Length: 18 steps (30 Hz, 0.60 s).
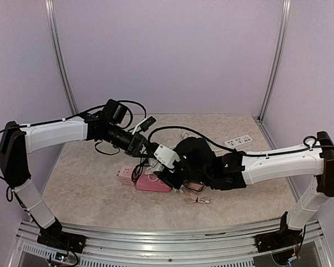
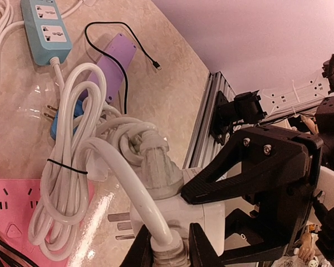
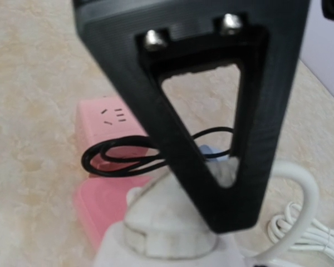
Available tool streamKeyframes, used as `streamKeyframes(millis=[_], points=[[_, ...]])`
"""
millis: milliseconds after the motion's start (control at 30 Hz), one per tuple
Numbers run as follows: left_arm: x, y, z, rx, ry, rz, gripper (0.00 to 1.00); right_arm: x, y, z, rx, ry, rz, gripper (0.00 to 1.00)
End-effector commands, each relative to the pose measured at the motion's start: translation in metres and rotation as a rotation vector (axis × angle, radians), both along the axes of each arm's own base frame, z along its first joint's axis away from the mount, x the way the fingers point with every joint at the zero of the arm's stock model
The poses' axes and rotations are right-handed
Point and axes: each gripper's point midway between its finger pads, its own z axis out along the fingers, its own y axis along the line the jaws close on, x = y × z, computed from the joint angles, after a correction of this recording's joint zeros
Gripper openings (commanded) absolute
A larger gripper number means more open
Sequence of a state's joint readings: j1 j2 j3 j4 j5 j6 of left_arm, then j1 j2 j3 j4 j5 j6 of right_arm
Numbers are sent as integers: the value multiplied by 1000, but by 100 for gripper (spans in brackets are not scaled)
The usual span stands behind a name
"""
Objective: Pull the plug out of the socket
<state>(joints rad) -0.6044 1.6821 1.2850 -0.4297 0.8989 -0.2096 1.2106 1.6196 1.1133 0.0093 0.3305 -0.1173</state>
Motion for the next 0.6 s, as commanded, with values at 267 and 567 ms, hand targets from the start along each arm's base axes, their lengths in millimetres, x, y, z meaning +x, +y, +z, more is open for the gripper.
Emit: streamKeyframes(millis=[267,567], points=[[21,15,16,-8,-83,75,0,0,-3,35,34,-85,-60,0],[29,22,28,-22,-138,117,0,37,-32,21,42,30,-245,0]])
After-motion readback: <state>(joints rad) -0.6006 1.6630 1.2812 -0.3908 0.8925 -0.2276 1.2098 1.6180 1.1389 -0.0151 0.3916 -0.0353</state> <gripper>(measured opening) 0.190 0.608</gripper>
